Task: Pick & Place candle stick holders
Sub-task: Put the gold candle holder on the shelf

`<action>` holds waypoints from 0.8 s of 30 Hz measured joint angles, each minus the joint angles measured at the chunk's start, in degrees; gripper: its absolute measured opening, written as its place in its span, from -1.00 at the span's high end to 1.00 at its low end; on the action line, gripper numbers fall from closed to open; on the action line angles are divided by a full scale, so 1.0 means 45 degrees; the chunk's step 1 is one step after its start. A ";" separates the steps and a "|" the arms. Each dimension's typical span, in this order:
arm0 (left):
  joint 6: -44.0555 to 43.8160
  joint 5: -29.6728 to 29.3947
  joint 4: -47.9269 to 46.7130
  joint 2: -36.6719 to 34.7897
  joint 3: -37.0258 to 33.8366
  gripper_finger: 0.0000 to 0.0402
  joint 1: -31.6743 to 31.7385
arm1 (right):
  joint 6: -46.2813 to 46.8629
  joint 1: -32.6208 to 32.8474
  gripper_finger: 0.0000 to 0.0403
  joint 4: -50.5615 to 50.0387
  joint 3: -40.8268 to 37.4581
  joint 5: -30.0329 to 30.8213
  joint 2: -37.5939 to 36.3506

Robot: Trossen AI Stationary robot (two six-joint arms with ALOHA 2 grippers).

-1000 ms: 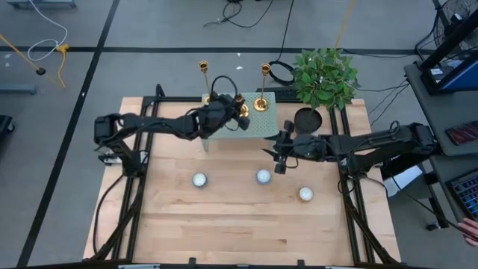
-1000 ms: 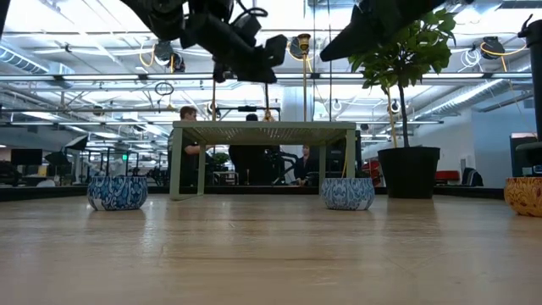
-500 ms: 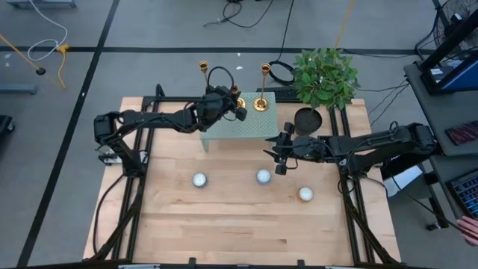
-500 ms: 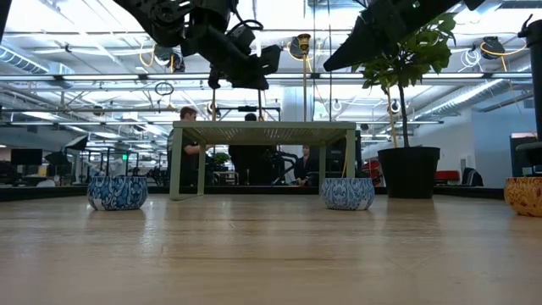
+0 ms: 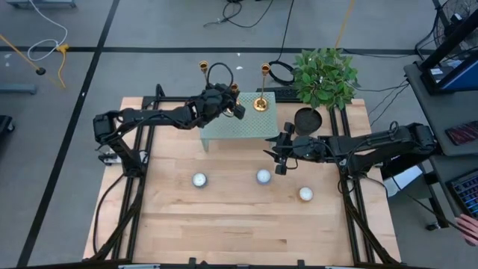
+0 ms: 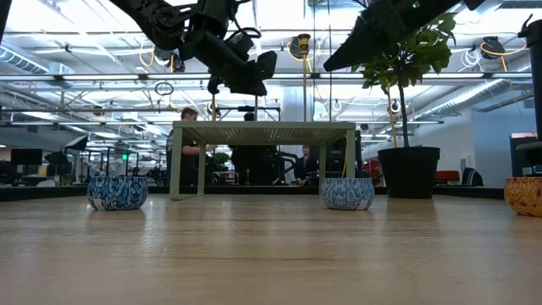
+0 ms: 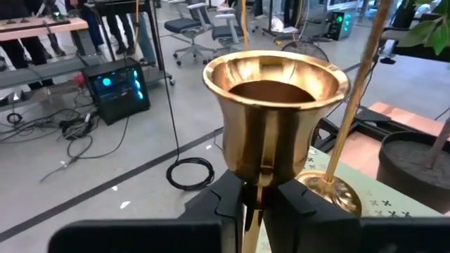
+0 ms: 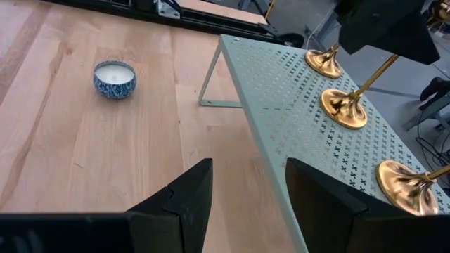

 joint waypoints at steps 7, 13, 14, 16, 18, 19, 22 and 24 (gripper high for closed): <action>0.0278 0.0008 -0.0010 0.0000 0.0000 0.80 0.0039 | -0.0003 0.0000 0.15 0.0000 0.0000 -0.0005 0.0000; 0.0410 0.0098 -0.0010 0.0000 0.0000 0.79 0.0035 | 0.0002 0.0000 0.15 0.0000 0.0000 -0.0005 0.0000; 0.0527 0.0294 0.0001 0.0000 0.0000 0.79 0.0039 | 0.0043 0.0000 0.15 0.0000 0.0000 -0.0005 0.0000; 0.0586 0.0501 0.0008 0.0000 0.0000 0.78 0.0035 | 0.0135 0.0000 0.15 0.0000 0.0000 -0.0005 0.0000; 0.0557 0.0540 -0.0003 0.0000 0.0000 0.73 0.0034 | 0.0137 0.0000 0.15 0.0000 0.0000 -0.0005 0.0000; 0.0556 0.0540 -0.0007 0.0005 -0.0005 0.69 0.0039 | 0.0138 0.0000 0.15 0.0000 0.0000 -0.0005 0.0000; 0.0614 0.0498 -0.0010 0.0005 -0.0005 0.53 0.0088 | 0.0137 0.0000 0.15 0.0000 0.0000 -0.0005 0.0000; 0.0604 0.0484 -0.0010 0.0005 -0.0005 0.41 0.0102 | 0.0136 0.0000 0.15 0.0000 0.0000 -0.0005 0.0000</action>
